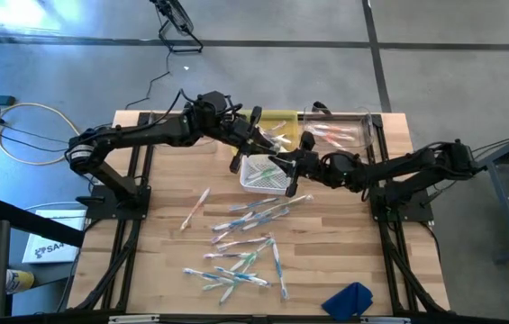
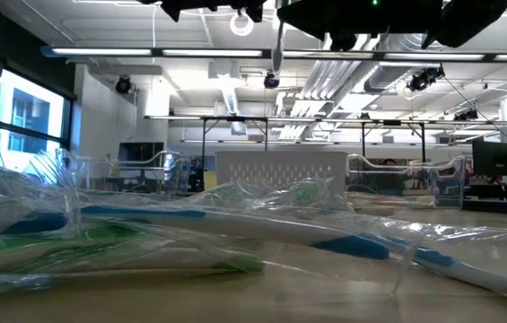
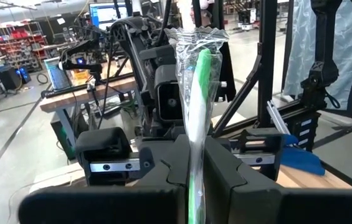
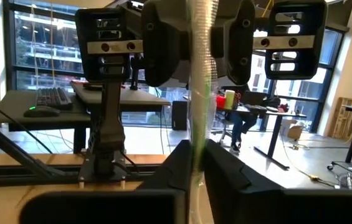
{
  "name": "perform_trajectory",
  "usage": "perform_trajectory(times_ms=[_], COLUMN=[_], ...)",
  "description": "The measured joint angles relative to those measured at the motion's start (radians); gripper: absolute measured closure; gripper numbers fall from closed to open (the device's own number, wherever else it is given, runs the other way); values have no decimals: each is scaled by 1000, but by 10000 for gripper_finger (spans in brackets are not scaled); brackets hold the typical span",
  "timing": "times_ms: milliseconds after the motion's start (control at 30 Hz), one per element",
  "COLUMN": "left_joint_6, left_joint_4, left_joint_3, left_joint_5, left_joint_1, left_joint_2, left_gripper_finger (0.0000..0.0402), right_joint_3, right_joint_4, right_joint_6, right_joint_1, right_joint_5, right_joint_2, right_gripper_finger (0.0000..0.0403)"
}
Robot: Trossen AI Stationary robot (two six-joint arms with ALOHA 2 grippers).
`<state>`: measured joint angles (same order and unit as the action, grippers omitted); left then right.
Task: Pick & Place Toothbrushes
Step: Put the green toothbrush into the white bin
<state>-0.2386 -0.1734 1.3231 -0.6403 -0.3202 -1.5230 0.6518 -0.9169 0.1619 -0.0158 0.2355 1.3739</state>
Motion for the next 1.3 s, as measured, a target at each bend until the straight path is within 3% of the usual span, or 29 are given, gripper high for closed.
perform_trajectory(times_ms=[233,567,1300], left_joint_6=[0,-1,-17], left_joint_4=[19,26,42], left_joint_3=[0,0,0], left_joint_5=[0,2,27], left_joint_1=[0,0,0], left_joint_2=[0,0,1], left_gripper_finger=[383,336,332], right_joint_3=[0,0,0], right_joint_4=[5,0,1], right_joint_6=[0,-3,-11], right_joint_1=[0,1,0], right_joint_5=[-1,-6,-9], right_joint_2=[0,0,0], right_gripper_finger=[388,388,388])
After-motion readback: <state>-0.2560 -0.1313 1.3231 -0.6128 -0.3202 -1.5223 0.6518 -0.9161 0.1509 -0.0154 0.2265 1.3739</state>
